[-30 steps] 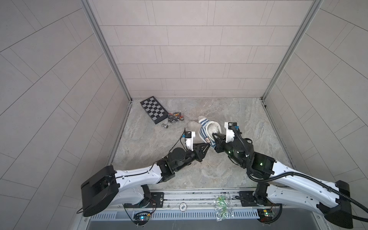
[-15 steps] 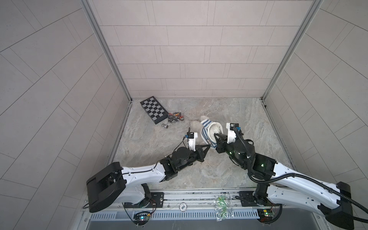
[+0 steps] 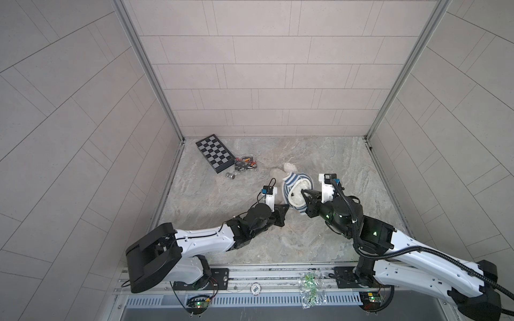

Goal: Dress the teddy bear

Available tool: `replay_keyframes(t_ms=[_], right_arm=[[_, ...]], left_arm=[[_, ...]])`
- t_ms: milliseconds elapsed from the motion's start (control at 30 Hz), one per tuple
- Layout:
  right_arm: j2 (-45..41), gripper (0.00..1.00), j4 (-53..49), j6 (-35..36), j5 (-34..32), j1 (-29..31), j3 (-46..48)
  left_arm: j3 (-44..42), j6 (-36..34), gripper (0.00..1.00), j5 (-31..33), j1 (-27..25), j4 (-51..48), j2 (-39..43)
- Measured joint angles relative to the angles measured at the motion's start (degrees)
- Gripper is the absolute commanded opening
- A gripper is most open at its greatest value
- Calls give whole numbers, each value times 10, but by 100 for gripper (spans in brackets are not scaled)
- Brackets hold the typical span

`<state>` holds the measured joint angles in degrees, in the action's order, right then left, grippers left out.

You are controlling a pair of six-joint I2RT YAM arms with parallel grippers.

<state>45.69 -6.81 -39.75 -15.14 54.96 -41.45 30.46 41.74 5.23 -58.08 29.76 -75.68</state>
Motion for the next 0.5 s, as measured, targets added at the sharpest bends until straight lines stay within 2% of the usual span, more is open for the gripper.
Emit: replay_keyframes(t_ms=[267, 400, 500], right_arm=[[-8, 0, -9, -15, 56, -27, 0], [-3, 0, -9, -12, 86, -44, -2], [14, 0, -12, 9, 110, -56, -13]], left_arm=[[6, -61, 0, 49, 15, -39, 10], [7, -84, 1, 45, 18, -44, 27], [4, -94, 16, 10, 22, -40, 43]])
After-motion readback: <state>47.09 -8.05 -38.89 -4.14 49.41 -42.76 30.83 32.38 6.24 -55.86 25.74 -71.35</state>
